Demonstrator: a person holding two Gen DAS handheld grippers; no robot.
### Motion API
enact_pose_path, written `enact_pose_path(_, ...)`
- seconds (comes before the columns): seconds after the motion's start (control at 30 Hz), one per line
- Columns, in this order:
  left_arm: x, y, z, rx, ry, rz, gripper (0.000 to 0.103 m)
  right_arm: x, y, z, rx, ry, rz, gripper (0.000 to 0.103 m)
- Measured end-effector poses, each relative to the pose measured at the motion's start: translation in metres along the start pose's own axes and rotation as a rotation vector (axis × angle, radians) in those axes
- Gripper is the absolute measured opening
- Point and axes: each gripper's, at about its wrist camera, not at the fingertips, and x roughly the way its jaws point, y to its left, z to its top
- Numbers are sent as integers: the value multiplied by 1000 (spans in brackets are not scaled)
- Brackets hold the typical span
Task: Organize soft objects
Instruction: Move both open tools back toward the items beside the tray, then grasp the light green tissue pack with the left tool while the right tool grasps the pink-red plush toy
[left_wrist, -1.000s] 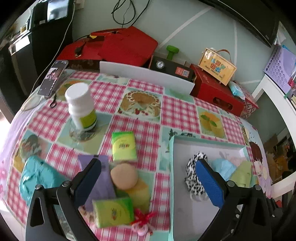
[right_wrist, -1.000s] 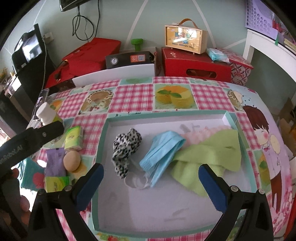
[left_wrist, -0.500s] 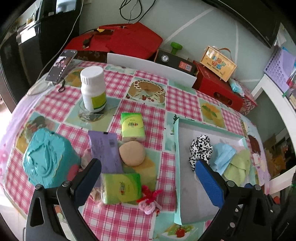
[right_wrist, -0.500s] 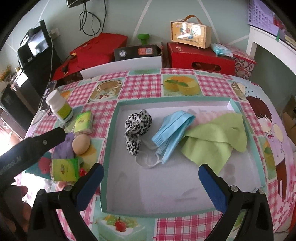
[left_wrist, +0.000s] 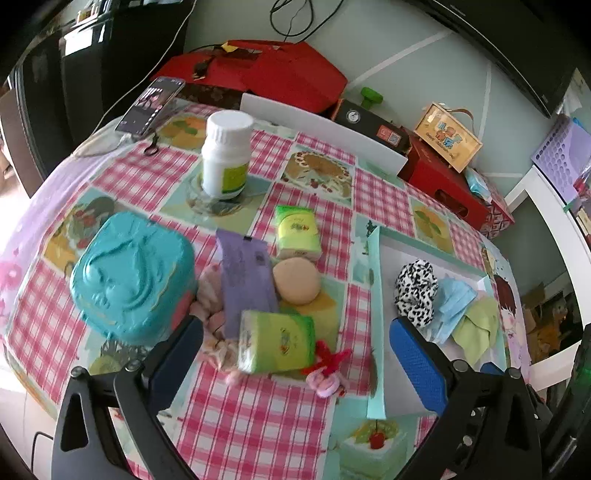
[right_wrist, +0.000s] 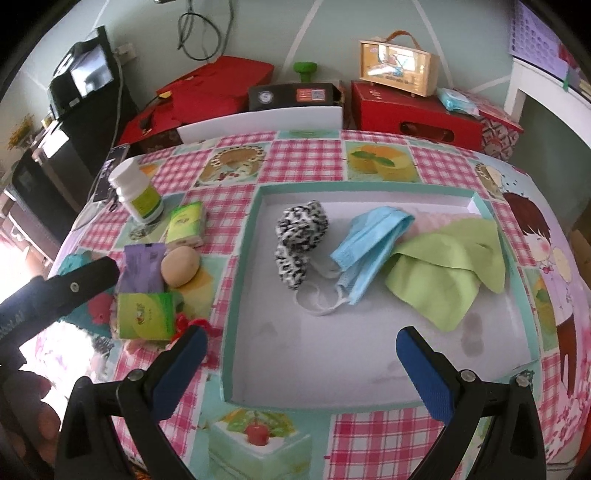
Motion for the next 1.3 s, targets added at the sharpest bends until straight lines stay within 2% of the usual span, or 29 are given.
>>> enact_pose_path(0.13, -3, 9, -8, -8, 9, 8, 99, 0, 22, -5, -67, -7, 38, 103)
enact_pose_path(0.2, -2, 13, -10, -17, 18, 6, 94, 0, 31, -6, -96, -16, 57, 103)
enact_pose_path(0.33, 1, 24, -14, -51, 42, 6, 91, 2, 49, -8, -150, -19, 123, 93)
enact_pose_path(0.47, 2, 31, -15, -77, 52, 4, 86, 10, 61, -12, -188, 6, 137, 84)
enact_pose_path(0.7, 9, 35, -15, -90, 70, -1, 85, 23, 71, -14, -212, 40, 193, 77)
enact_pose_path(0.97, 16, 41, -15, -115, 87, -17, 80, 29, 82, -16, -237, 58, 246, 58)
enact_pose_path(1.1, 18, 46, -14, -134, 91, -22, 76, 35, 86, -16, -241, 71, 265, 53)
enact_pose_path(1.23, 22, 50, -14, -150, 100, -25, 75, 41, 89, -16, -246, 89, 271, 52)
enact_pose_path(1.3, 23, 51, -14, -158, 104, -31, 70, 44, 90, -16, -248, 96, 277, 47)
